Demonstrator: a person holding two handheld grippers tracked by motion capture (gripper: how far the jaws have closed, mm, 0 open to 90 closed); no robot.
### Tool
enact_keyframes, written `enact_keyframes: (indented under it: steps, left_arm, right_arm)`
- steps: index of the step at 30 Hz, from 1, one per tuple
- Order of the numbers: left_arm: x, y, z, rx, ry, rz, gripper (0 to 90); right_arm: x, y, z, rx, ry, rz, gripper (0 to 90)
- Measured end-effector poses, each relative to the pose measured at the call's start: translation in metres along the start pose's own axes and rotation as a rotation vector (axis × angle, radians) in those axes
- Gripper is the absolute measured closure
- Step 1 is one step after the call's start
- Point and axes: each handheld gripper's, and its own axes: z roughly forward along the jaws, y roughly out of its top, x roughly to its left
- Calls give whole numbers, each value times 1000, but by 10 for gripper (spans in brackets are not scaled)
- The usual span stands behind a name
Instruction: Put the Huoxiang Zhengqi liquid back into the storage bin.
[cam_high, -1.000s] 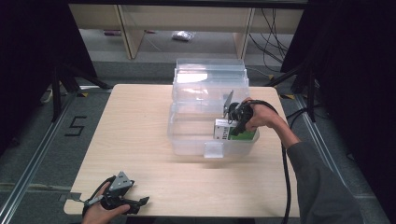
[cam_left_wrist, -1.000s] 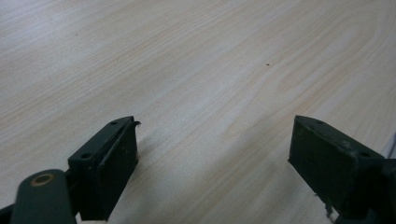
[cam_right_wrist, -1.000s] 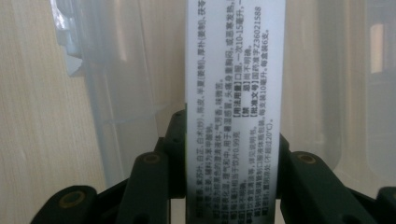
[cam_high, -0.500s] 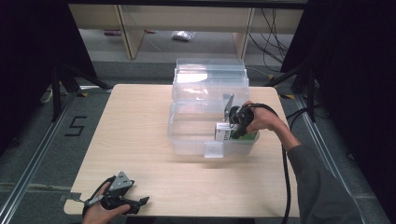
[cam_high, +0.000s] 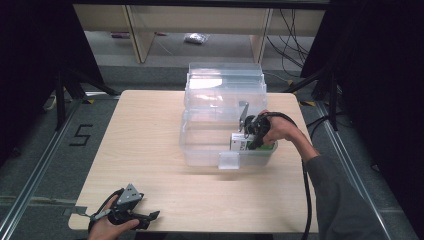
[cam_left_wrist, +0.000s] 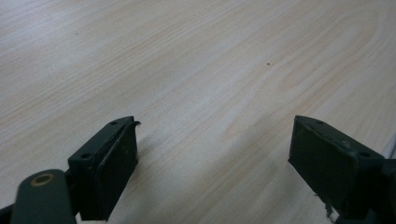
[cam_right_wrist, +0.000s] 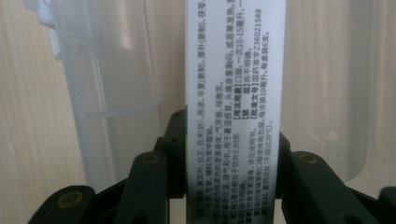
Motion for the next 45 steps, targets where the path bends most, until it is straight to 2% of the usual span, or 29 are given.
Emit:
enact_keyframes:
  steps: [2,3,4,5,8,9,12,14,15,16,20,23,24,25,27,28,29,30,33,34,37,39,40,44,45]
  left_arm:
    - [0,0,-1,3,-5,0,150]
    - [0,0,0,-3,-1,-7,150]
    - [0,0,-1,8,-9,5,150]
    - [0,0,0,1,-3,-1,150]
    - [0,0,0,-1,-2,-6,150]
    - [1,0,-2,16,-9,15,150]
    - [0,0,0,5,1,-3,150]
    - [0,0,-1,9,2,3,150]
    - [0,0,-1,10,1,4,150]
    - [0,0,-1,11,1,6,150]
    - [0,0,0,10,0,1,150]
    - [0,0,0,7,3,-5,150]
    - [0,0,0,6,3,-6,150]
    - [0,0,0,7,4,-6,150]
    - [-1,0,0,7,1,-4,150]
    - [-1,0,0,7,1,-4,150]
    - [0,0,-1,10,1,1,150]
    - [0,0,0,5,5,-4,150]
    - [0,0,0,6,3,-4,150]
    - [0,0,0,7,2,-4,150]
    - [0,0,0,6,2,-5,150]
    - [0,0,-1,14,2,-1,150]
    - [0,0,-1,13,4,-1,150]
    - [0,0,-1,14,3,0,150]
    - [0,0,-1,14,3,1,150]
  right_arm:
    - [-1,1,1,10,3,-17,637]
    - [0,0,2,14,6,-1,636]
    - [0,0,2,18,2,2,634]
    - [1,0,3,12,17,22,632]
    - [1,0,4,19,18,15,622]
    - [1,0,4,18,17,10,617]
    - [1,0,-4,4,-1,21,591]
    - [3,-1,-9,-26,15,61,570]
    - [1,-2,-12,-25,0,35,563]
    - [3,-3,-15,-19,-10,62,554]
    - [5,-8,-30,-81,-21,118,527]
    - [8,-13,-45,-160,-29,178,490]
    - [7,-15,-49,-183,-49,162,475]
    - [11,-17,-53,-203,-50,207,454]
    - [11,-21,-59,-241,-81,262,408]
    - [11,-21,-59,-241,-81,262,408]
    - [10,-23,-61,-263,-100,289,398]
    - [12,-26,-65,-288,-126,337,383]
    - [14,-29,-68,-357,-145,371,371]
    - [16,-29,-68,-372,-133,402,363]
    - [23,-29,-67,-383,-159,424,353]
    - [28,-28,-68,-401,-155,440,344]
    - [30,-27,-68,-407,-169,427,335]
    - [37,-26,-67,-431,-150,430,334]
    - [39,-26,-66,-461,-134,421,334]
